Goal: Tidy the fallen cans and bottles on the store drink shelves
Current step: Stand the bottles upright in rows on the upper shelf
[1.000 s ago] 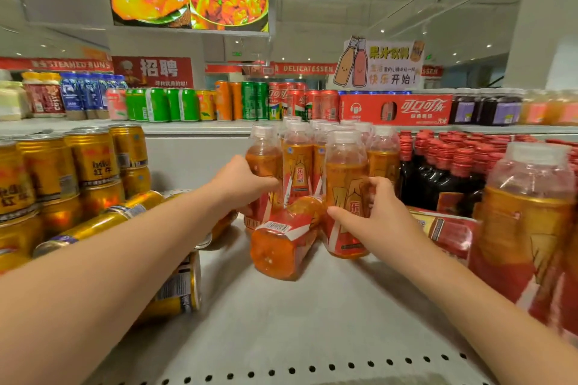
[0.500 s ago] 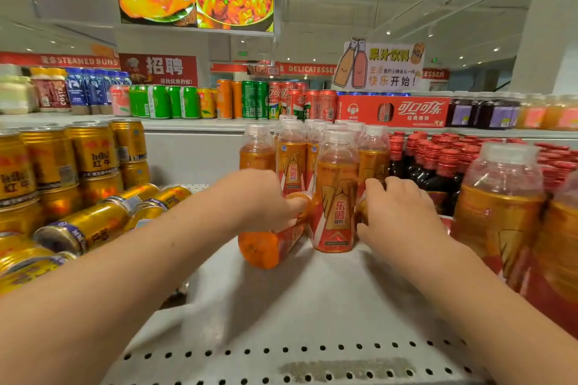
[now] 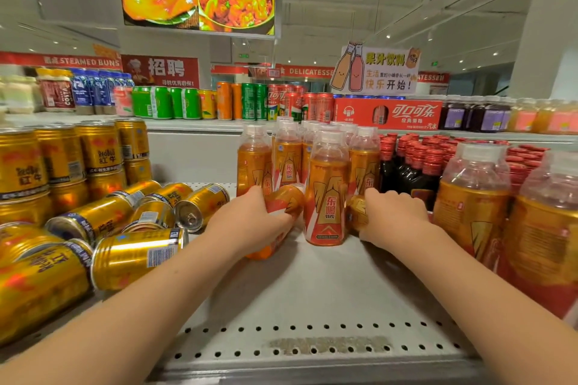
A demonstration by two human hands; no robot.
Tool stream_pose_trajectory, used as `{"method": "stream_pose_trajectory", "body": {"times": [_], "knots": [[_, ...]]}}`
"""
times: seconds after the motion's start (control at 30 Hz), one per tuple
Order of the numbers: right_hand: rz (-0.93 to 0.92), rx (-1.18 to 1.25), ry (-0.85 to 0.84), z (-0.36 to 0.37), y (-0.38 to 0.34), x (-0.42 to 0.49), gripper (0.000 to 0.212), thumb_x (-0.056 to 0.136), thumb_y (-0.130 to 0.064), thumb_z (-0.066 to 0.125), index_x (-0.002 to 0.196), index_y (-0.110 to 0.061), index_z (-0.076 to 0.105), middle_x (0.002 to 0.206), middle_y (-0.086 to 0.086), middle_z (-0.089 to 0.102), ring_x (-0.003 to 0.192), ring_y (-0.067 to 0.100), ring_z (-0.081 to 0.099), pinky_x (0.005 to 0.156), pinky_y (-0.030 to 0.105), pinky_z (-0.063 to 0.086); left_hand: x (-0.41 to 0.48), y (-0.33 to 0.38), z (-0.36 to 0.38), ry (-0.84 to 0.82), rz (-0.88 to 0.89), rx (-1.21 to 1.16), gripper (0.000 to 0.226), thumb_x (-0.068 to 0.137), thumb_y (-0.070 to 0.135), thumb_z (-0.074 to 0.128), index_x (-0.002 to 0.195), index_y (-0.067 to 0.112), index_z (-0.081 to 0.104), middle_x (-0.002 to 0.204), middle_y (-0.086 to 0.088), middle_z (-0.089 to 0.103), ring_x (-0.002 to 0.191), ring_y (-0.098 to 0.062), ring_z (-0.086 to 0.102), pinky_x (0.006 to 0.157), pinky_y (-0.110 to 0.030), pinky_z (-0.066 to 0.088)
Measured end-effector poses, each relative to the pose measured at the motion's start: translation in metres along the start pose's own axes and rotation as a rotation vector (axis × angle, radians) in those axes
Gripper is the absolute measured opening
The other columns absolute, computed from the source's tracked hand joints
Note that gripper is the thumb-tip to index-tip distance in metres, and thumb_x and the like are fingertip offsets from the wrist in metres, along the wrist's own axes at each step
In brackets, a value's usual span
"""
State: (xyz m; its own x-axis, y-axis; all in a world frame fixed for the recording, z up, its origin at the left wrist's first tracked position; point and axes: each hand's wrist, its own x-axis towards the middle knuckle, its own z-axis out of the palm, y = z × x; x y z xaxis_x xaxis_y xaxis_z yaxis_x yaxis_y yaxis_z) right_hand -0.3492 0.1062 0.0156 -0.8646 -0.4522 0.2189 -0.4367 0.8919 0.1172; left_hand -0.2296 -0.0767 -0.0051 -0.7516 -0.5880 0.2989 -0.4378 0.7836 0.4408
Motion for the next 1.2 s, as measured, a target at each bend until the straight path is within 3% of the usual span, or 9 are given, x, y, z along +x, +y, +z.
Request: {"method": "stream_pose_trajectory", "body": {"times": [0.17, 0.27, 0.4, 0.57, 0.67, 0.77, 0.93, 1.1, 1.2], "knots": [[0.060, 0.255, 0.180, -0.004, 0.005, -0.002, 0.062, 0.089, -0.046, 0.068, 0.134, -0.017, 0.037, 0.123, 0.014, 0.056, 0.110, 0.035, 0.057, 0.085, 0.044, 0.052, -0.014, -0.009, 0.000, 0.112, 0.021, -0.189, 0.052, 0.081, 0.072, 0.058, 0.113, 0.032, 0.047, 0.097, 0.014, 0.062, 0.085, -0.011, 0.063, 0.070, -0.034, 0.057], [0.067, 0.490, 0.327, -0.003, 0.008, -0.004, 0.067, 0.088, -0.050, 0.068, 0.134, -0.016, 0.033, 0.118, 0.014, 0.057, 0.103, 0.035, 0.058, 0.075, 0.041, 0.051, -0.020, -0.010, -0.003, 0.155, 0.039, -0.325, 0.048, 0.082, 0.068, 0.062, 0.115, 0.039, 0.041, 0.092, 0.022, 0.055, 0.083, -0.001, 0.058, 0.061, -0.025, 0.048], [-0.011, 0.863, 0.443, -0.001, 0.005, -0.010, 0.074, 0.086, -0.053, 0.070, 0.140, -0.024, 0.028, 0.120, 0.004, 0.057, 0.107, 0.026, 0.060, 0.087, 0.045, 0.056, -0.020, -0.006, -0.008, 0.163, -0.074, -0.689, 0.053, 0.081, 0.062, 0.066, 0.122, 0.033, 0.048, 0.103, 0.010, 0.066, 0.089, -0.015, 0.069, 0.065, -0.035, 0.061], [-0.115, 1.216, 0.443, 0.000, -0.005, -0.024, 0.076, 0.080, -0.051, 0.077, 0.136, -0.035, 0.028, 0.112, -0.018, 0.059, 0.095, -0.005, 0.062, 0.074, 0.015, 0.048, -0.020, 0.002, -0.009, 0.125, -0.134, -1.050, 0.053, 0.086, 0.045, 0.075, 0.130, 0.026, 0.052, 0.111, -0.005, 0.070, 0.089, -0.022, 0.074, 0.050, -0.026, 0.057], [-0.150, 1.320, 0.408, 0.009, -0.011, -0.036, 0.069, 0.078, -0.047, 0.080, 0.129, -0.038, 0.034, 0.094, -0.030, 0.062, 0.088, -0.026, 0.054, 0.055, 0.003, 0.045, -0.020, -0.001, -0.008, 0.072, -0.095, -1.087, 0.064, 0.081, 0.044, 0.081, 0.136, 0.029, 0.052, 0.115, -0.004, 0.071, 0.094, -0.022, 0.075, 0.063, -0.034, 0.063], [-0.209, 1.370, 0.336, 0.017, -0.016, -0.046, 0.064, 0.076, -0.050, 0.080, 0.123, -0.045, 0.036, 0.098, -0.047, 0.056, 0.089, -0.022, 0.058, 0.058, 0.002, 0.046, -0.020, -0.003, -0.006, 0.000, -0.034, -1.077, 0.072, 0.064, 0.049, 0.082, 0.129, 0.026, 0.061, 0.112, -0.004, 0.075, 0.093, -0.019, 0.076, 0.075, -0.041, 0.064], [-0.306, 1.374, 0.277, 0.013, -0.016, -0.051, 0.050, 0.081, -0.048, 0.078, 0.110, -0.056, 0.038, 0.099, -0.052, 0.055, 0.091, -0.027, 0.055, 0.062, -0.003, 0.042, -0.022, -0.004, -0.004, -0.074, 0.035, -0.996, 0.063, 0.062, 0.051, 0.079, 0.119, 0.026, 0.069, 0.101, 0.003, 0.078, 0.091, -0.016, 0.077, 0.073, -0.033, 0.062], [-0.343, 1.385, 0.267, 0.019, -0.012, -0.053, 0.040, 0.087, -0.050, 0.070, 0.122, -0.055, 0.051, 0.112, -0.033, 0.065, 0.102, -0.013, 0.061, 0.081, 0.019, 0.051, -0.025, -0.004, -0.002, -0.121, 0.017, -0.971, 0.055, 0.071, 0.045, 0.078, 0.121, 0.024, 0.069, 0.108, 0.000, 0.077, 0.098, -0.020, 0.075, 0.089, -0.046, 0.061], [-0.333, 1.376, 0.288, 0.026, -0.015, -0.054, 0.044, 0.086, -0.057, 0.066, 0.125, -0.061, 0.046, 0.115, -0.037, 0.061, 0.108, -0.012, 0.058, 0.084, 0.023, 0.050, -0.026, -0.005, 0.002, -0.090, 0.007, -0.947, 0.052, 0.074, 0.044, 0.081, 0.123, 0.032, 0.066, 0.106, 0.009, 0.077, 0.096, -0.013, 0.075, 0.084, -0.037, 0.063]]}}
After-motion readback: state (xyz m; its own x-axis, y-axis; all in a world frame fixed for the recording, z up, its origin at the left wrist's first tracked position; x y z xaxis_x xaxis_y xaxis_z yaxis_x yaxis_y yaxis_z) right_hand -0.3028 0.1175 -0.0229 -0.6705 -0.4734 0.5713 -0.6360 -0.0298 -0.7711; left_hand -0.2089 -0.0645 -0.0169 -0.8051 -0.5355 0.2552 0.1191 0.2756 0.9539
